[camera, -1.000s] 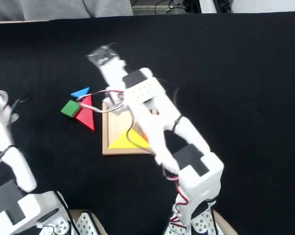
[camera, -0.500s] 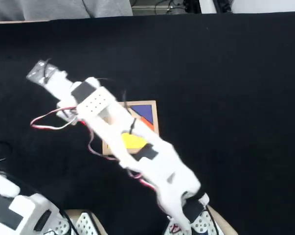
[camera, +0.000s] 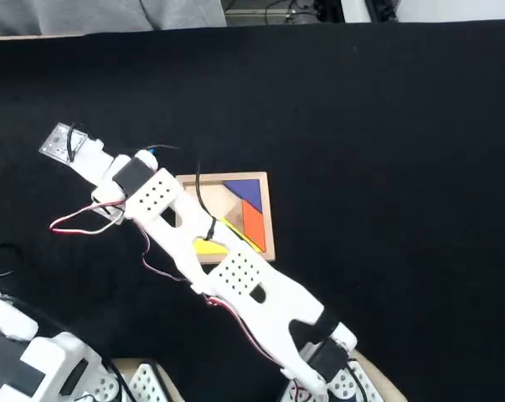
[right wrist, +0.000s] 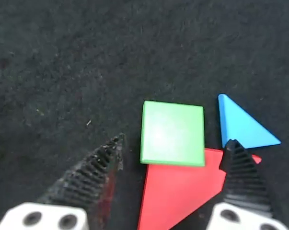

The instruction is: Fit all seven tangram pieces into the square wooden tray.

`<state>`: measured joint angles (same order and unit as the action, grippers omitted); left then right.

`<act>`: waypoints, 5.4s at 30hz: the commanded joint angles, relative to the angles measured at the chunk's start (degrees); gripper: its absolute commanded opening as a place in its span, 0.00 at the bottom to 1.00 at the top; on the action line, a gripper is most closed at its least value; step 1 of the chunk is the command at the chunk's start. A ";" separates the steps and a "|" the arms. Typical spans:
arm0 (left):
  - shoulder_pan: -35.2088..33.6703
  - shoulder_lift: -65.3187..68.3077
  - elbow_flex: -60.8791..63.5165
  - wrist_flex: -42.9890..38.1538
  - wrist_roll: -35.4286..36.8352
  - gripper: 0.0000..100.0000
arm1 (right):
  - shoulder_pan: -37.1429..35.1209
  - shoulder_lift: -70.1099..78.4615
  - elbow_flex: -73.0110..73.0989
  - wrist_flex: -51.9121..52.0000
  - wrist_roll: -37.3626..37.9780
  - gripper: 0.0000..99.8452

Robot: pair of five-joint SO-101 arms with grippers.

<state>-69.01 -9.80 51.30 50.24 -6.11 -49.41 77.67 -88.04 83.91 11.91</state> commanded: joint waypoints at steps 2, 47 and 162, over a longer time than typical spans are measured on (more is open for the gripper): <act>0.92 -0.62 0.31 -0.62 -0.35 0.05 | -0.62 -0.75 -2.15 -0.18 -0.09 0.31; 1.10 -0.53 0.13 -0.79 -0.18 0.05 | 16.09 -67.12 63.52 6.42 -3.96 0.14; 57.89 82.81 -144.92 45.19 -61.80 0.32 | 32.35 -75.65 110.64 -35.60 -3.96 0.05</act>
<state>-9.76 75.91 -92.62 98.24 -69.49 -18.02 5.14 22.81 49.10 7.87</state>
